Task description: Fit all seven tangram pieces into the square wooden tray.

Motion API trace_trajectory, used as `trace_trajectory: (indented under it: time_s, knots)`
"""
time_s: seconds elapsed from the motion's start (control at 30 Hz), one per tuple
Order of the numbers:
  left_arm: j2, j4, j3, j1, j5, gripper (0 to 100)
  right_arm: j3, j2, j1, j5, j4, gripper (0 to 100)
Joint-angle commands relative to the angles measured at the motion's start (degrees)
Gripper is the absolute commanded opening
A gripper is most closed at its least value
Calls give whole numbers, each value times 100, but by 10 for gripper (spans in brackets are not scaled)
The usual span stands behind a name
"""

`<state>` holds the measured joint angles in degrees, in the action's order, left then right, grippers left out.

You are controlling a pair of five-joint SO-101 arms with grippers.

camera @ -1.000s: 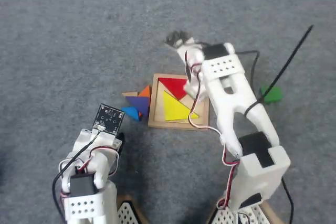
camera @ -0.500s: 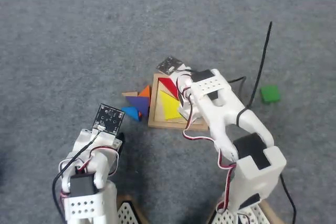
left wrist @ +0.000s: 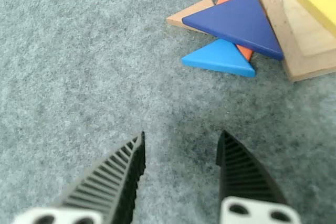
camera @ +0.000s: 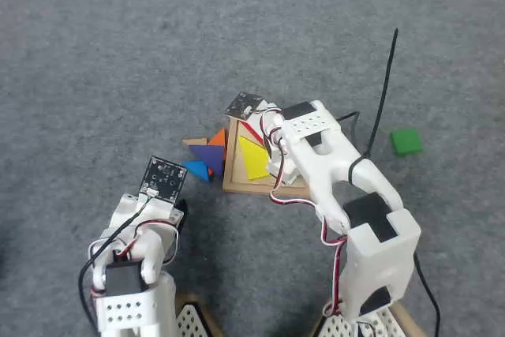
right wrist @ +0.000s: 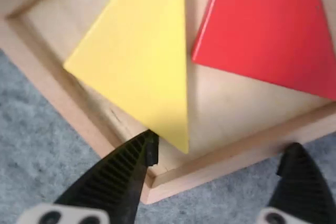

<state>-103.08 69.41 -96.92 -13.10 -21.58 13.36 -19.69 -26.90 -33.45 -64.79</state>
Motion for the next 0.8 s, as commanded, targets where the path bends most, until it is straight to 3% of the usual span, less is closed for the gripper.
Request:
trace_trajectory:
  time_s: [0.0,0.13,0.37,0.6,0.77]
  knots:
    - [-97,53,48,-35,-79,207,-18,-145,-110,-141,-92,259]
    - [-97,53,48,-35,-79,207,-18,-154,-101,-149,-189,177]
    - [-97,53,48,-35,-79,207,-105,-145,-127,-484,-207,175]
    - [-97,53,48,-35,-79,207,-114,-189,-127,-932,-233,309]
    - [-97,53,48,-35,-79,207,-132,-198,-127,-1125,-277,329]
